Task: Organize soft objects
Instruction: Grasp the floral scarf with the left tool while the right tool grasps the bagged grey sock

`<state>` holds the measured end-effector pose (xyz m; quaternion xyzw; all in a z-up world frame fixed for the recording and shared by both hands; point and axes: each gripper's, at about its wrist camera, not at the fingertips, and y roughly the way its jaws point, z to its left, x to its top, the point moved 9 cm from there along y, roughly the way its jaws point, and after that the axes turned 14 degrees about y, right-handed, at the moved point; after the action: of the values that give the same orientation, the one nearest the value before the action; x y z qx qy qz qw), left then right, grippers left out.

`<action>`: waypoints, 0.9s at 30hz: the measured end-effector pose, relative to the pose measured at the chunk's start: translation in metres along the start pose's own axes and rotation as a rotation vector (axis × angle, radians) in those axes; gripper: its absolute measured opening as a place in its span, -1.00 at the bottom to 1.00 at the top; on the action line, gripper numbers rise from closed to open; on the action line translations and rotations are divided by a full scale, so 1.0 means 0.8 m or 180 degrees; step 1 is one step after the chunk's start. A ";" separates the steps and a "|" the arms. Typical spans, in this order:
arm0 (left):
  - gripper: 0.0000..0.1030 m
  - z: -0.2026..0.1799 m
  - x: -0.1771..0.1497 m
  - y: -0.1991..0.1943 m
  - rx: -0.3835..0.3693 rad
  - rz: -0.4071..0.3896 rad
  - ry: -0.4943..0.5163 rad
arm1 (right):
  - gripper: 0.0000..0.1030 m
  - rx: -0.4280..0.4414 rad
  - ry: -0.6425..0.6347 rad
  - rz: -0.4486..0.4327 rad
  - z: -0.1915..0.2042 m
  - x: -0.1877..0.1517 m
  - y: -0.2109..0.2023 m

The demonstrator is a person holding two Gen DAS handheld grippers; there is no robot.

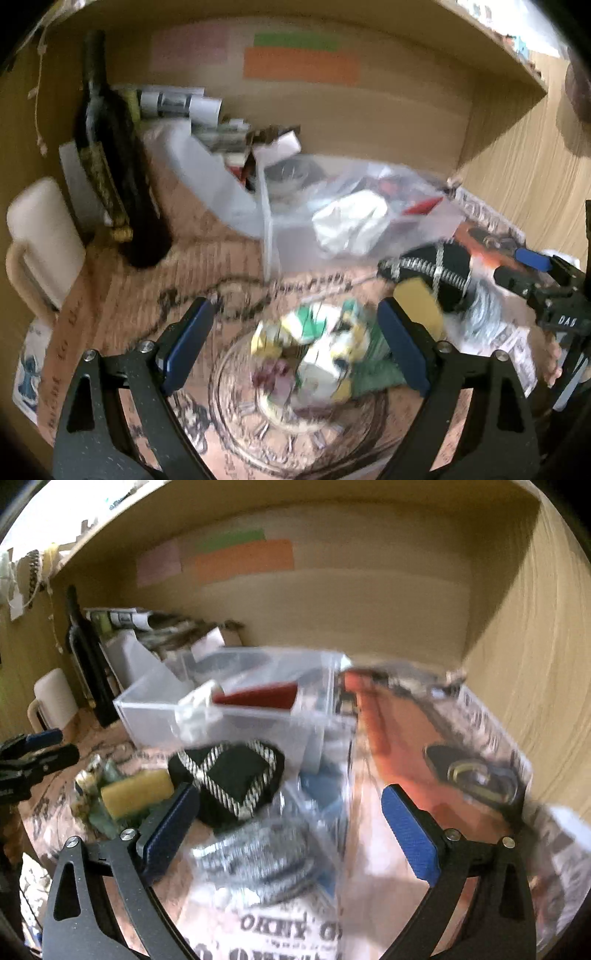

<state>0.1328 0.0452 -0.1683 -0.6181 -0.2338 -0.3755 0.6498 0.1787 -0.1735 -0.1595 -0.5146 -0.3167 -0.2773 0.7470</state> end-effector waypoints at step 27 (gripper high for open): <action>-0.59 0.001 -0.045 0.032 -0.0282 0.0161 -0.0292 | -0.37 0.0127 0.0277 0.0411 -0.017 -0.053 0.018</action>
<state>0.1309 0.0522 -0.2120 -0.6685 -0.2308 -0.3402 0.6197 0.1646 -0.1785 -0.2037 -0.5065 -0.2554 -0.2443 0.7865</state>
